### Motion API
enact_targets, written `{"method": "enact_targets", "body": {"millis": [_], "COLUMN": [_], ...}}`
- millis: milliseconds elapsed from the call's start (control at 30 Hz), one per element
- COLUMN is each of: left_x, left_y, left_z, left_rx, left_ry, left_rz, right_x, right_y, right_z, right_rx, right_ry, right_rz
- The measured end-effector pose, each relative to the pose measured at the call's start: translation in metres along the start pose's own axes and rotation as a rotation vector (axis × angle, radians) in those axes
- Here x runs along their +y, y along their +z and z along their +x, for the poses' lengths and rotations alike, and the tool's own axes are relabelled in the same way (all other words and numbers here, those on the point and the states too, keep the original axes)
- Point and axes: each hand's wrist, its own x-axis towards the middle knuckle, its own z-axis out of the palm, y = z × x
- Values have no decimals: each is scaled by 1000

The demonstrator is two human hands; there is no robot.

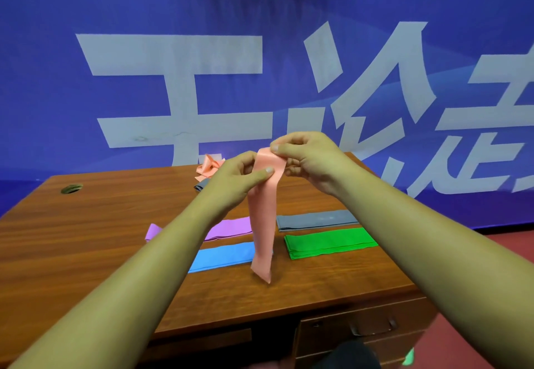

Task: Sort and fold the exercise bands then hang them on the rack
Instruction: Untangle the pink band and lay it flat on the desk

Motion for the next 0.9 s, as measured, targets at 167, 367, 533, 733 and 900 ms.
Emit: {"method": "enact_targets", "body": {"millis": [167, 367, 533, 733, 900], "left_x": [-12, -43, -67, -91, -117], "left_y": [1, 4, 0, -18, -16], "left_z": [-2, -9, -9, 3, 26], "left_rx": [-103, -333, -402, -318, 25], "left_ry": [-90, -256, -394, -514, -541], "left_rz": [-69, -234, -158, -141, -124], "right_x": [-7, 4, 31, 73, 121], "right_y": [-6, -34, -67, -104, -126], "right_z": [6, 25, 37, 48, 57], "right_rx": [63, 221, 340, 455, 499], "right_ry": [-86, -80, 27, 175, 358], "right_rz": [-105, -119, -50, 212, 289]}}
